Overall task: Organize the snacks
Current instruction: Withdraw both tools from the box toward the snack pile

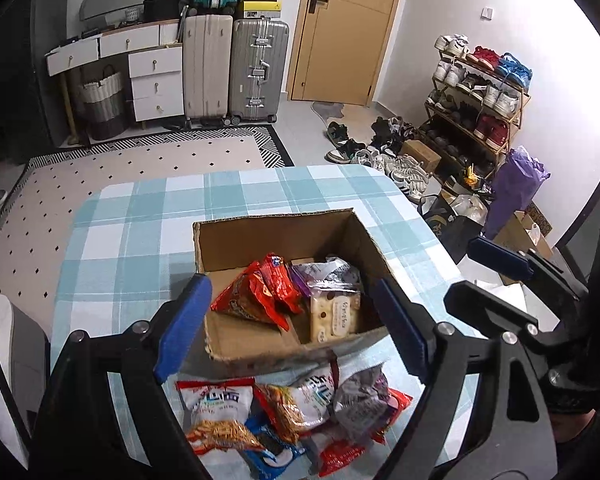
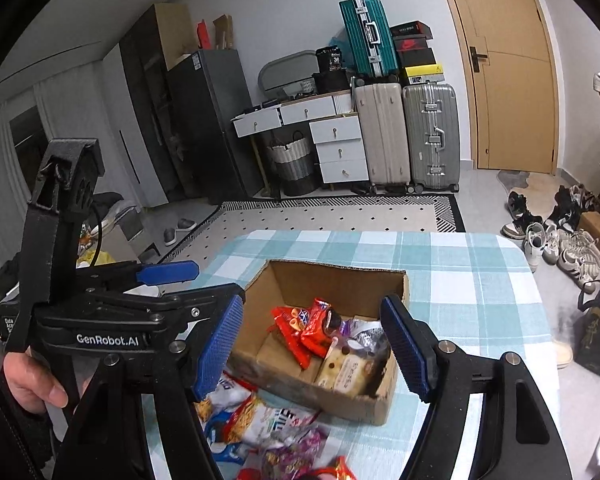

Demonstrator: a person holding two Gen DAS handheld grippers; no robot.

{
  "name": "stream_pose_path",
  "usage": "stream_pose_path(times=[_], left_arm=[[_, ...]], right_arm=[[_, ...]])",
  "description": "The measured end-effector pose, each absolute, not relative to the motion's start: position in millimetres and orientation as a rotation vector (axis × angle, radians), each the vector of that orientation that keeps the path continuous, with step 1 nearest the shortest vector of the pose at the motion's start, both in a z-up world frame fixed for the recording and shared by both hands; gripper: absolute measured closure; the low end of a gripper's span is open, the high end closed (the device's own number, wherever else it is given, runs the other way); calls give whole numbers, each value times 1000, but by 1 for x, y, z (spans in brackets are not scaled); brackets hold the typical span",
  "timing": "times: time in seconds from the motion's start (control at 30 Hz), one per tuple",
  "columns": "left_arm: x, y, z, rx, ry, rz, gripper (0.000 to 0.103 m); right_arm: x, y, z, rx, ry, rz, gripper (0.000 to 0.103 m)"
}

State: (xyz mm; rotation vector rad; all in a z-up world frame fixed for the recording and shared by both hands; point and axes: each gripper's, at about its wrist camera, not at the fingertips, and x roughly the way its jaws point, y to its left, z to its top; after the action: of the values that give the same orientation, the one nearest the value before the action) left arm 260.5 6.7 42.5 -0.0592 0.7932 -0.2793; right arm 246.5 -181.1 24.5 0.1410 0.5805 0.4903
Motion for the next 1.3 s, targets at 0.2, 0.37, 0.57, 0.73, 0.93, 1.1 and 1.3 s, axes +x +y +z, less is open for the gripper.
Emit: stream_pose_path(times=[0.2,0.37,0.57,0.73,0.93,1.1,1.3], left_arm=[[229,3,53,-46,769,-271,19],[199,2,60,-56,747,-272,18],[160,6,68,-62,702,-246,6],[124,12,68,-80,674,-229,1],[86,18,61,-93,674,-218,1],[64,23,47,-110,686,-208,1],[56,26,20,-116,725,-192,1]], right_arm=[[212,-188,29,138,564,484,30],[182,-195,31,145,552,478,30],[143,-198,26,154,550,474,30],[120,-197,19,163,560,474,30],[95,-196,10,164,566,466,30],[80,-195,-3,156,590,461,30],[74,-193,-27,139,634,436,30]])
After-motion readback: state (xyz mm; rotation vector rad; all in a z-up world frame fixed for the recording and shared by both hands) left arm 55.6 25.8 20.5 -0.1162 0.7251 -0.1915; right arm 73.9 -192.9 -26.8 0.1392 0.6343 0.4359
